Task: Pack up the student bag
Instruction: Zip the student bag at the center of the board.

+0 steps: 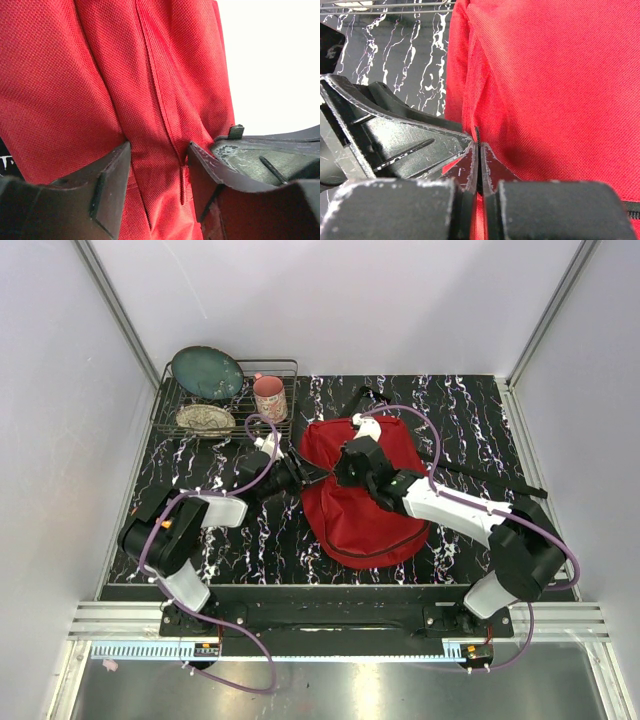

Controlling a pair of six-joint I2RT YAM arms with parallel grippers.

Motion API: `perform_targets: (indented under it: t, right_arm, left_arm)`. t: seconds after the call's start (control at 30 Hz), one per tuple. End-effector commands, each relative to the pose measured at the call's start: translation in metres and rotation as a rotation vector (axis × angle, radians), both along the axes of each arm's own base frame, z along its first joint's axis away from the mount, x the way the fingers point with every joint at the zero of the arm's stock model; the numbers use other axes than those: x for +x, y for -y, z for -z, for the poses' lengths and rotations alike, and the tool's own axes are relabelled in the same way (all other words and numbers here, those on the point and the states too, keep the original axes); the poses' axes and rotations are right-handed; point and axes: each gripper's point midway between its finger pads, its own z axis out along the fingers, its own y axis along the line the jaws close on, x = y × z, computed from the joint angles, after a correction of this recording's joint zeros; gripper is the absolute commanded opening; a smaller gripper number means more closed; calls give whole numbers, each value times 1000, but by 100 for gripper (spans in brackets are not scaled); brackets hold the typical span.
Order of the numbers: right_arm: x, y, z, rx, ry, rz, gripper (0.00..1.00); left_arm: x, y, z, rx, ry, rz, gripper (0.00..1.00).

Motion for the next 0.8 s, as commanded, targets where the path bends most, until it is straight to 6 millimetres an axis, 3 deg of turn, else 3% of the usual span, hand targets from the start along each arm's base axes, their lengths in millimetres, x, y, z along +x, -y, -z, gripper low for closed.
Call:
perform_targets:
  t: [0.0, 0.27, 0.43, 0.77]
  right_arm:
    - [5, -6, -39, 107, 80, 25, 4]
    - [0, -7, -39, 121, 70, 10, 4]
    - [3, 4, -41, 114, 81, 55, 8]
    - [13, 38, -48, 132, 88, 146, 1]
  left_arm:
    - [4, 9, -26, -113, 86, 22, 48]
    - [7, 12, -28, -110, 91, 32, 0]
    - [5, 8, -22, -82, 81, 28, 0]
    - [-9, -17, -6, 34, 74, -17, 0]
